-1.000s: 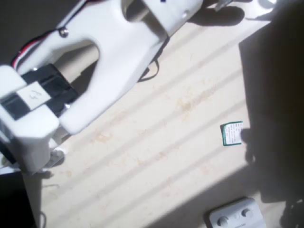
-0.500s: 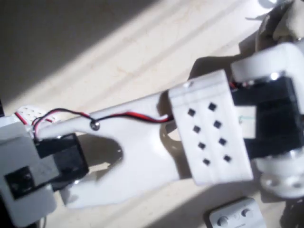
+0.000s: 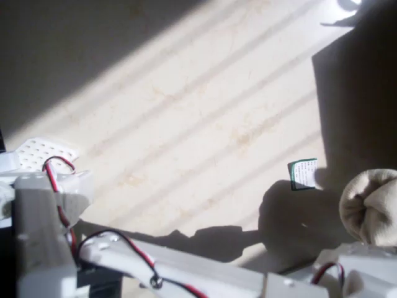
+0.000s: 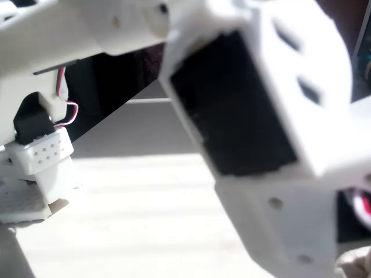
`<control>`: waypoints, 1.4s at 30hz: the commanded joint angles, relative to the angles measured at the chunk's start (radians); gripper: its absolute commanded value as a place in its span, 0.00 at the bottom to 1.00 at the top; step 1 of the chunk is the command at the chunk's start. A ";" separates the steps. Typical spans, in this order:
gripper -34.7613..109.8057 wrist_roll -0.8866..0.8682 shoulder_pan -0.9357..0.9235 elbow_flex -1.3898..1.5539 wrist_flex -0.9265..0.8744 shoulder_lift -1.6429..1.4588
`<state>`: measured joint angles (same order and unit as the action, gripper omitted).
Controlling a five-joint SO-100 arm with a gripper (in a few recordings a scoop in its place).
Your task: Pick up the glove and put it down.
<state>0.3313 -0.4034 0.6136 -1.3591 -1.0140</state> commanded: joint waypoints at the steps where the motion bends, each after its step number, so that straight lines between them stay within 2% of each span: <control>1: 0.24 0.011 -0.060 -0.021 -0.003 0.006; 10: 0.24 0.012 -0.089 -0.021 0.008 0.124; 26: 0.24 0.009 -0.028 -0.034 0.011 0.318; 42: 0.26 0.012 -0.008 -0.035 0.003 0.307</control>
<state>0.3329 -0.4357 0.6029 -1.3560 -0.6918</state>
